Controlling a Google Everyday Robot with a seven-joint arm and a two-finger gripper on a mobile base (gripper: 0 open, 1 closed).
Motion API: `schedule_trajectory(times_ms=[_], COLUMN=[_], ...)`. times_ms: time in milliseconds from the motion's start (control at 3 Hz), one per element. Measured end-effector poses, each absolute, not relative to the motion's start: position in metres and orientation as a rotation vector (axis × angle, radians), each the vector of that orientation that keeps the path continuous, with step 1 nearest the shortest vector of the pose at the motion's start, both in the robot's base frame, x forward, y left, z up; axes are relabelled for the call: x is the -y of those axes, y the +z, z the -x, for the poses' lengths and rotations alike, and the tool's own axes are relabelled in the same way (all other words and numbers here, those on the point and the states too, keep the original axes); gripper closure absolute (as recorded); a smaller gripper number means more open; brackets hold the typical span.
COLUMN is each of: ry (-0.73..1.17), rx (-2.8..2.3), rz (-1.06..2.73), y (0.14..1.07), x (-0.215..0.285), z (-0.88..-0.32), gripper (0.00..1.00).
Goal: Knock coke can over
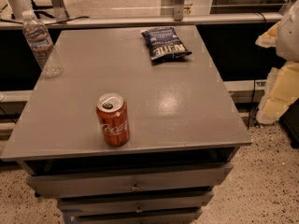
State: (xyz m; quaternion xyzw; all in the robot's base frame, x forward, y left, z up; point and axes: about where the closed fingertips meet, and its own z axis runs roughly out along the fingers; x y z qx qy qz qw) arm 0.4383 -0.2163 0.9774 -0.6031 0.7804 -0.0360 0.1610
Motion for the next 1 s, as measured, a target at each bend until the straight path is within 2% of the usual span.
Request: schedule_trajectory(times_ms=[667, 1000], ry=[-0.065, 0.09], rx=[-2.215, -2.188], rz=[1.682, 1.578], y=[0.974, 0.945], x=[0.216, 0.2], z=[-0.443, -0.449], gripper=[0.0, 0.0])
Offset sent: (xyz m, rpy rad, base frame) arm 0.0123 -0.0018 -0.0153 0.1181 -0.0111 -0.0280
